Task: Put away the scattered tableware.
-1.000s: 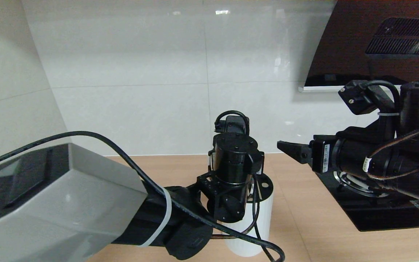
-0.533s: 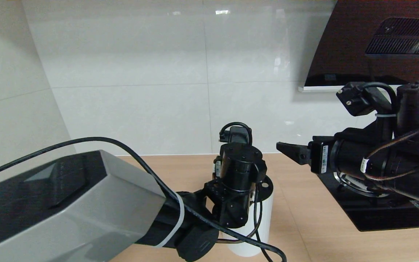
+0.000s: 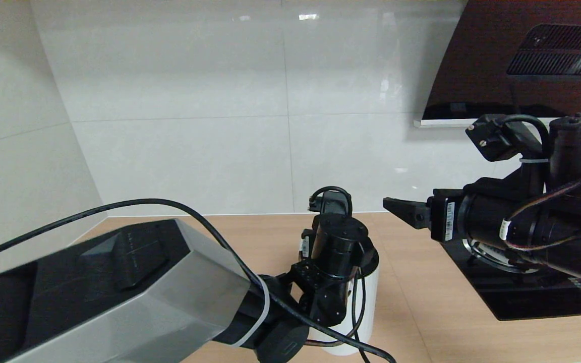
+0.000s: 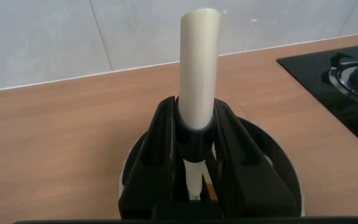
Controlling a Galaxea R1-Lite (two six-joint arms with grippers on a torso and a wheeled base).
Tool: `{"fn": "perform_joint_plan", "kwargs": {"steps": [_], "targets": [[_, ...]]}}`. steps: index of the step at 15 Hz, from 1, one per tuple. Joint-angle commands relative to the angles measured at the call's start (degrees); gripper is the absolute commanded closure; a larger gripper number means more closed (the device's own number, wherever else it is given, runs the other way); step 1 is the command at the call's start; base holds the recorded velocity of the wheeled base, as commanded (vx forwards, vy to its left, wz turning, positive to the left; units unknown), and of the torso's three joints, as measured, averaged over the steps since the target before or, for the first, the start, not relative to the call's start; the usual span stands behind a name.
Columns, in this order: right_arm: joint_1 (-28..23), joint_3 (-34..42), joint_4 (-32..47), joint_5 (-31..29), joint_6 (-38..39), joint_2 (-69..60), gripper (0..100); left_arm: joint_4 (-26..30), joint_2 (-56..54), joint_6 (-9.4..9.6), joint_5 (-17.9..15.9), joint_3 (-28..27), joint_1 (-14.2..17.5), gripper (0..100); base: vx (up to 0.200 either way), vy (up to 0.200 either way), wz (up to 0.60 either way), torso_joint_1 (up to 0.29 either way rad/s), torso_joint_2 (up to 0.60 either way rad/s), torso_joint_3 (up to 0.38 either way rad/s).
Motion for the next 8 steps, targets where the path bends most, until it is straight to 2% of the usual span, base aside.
{"fn": "perform_joint_plan", "kwargs": {"steps": [1, 8], "targets": [[0.0, 0.0, 0.0, 0.0, 0.0, 0.1, 0, 0.0, 0.1, -0.06, 0.1, 0.0, 0.0, 0, 0.0, 0.0, 0.0, 0.0, 0.0, 0.0], [0.1, 0.1, 0.0, 0.0, 0.0, 0.1, 0, -0.1, -0.7, -0.41, 0.4, 0.0, 0.0, 0, 0.0, 0.0, 0.0, 0.0, 0.0, 0.0]]}}
